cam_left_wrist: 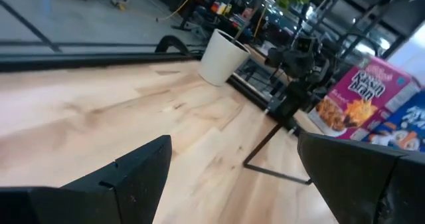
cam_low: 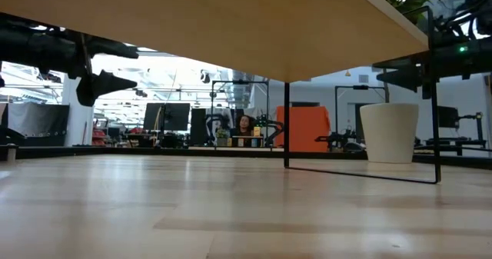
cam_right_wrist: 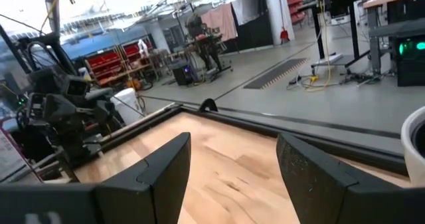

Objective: Stack cereal on shelf
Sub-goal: Return to home position

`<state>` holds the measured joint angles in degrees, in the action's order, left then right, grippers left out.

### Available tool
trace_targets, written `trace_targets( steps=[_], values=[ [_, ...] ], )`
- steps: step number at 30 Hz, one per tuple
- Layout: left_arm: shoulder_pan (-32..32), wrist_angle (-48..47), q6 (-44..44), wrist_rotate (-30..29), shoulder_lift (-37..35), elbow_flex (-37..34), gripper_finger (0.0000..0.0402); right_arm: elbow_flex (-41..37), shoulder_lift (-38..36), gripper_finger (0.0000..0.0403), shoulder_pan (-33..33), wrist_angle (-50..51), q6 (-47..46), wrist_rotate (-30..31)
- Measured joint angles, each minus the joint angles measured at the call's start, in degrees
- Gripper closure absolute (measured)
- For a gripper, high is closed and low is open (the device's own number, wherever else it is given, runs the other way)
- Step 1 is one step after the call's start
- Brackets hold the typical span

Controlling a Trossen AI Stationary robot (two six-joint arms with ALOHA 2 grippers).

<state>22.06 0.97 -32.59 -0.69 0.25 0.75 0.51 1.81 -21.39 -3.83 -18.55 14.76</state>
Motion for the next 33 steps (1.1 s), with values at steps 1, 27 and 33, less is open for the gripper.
trace_targets(
  steps=[1, 27, 33],
  values=[
    [0.00, 0.00, -1.22, 0.00, 0.00, 0.00, 0.0083, 0.00, 0.02, 0.0153, 0.00, 0.03, 0.02, 0.00],
    [0.00, -0.04, -0.86, 0.02, 0.02, -0.02, 0.0083, -0.07, 0.04, 0.0153, 0.00, 0.38, 0.13, 0.13],
    [0.00, -0.07, -0.86, 0.02, 0.02, -0.02, 0.0083, -0.07, 0.04, 0.0153, 0.00, 0.39, 0.11, 0.14]
  ],
)
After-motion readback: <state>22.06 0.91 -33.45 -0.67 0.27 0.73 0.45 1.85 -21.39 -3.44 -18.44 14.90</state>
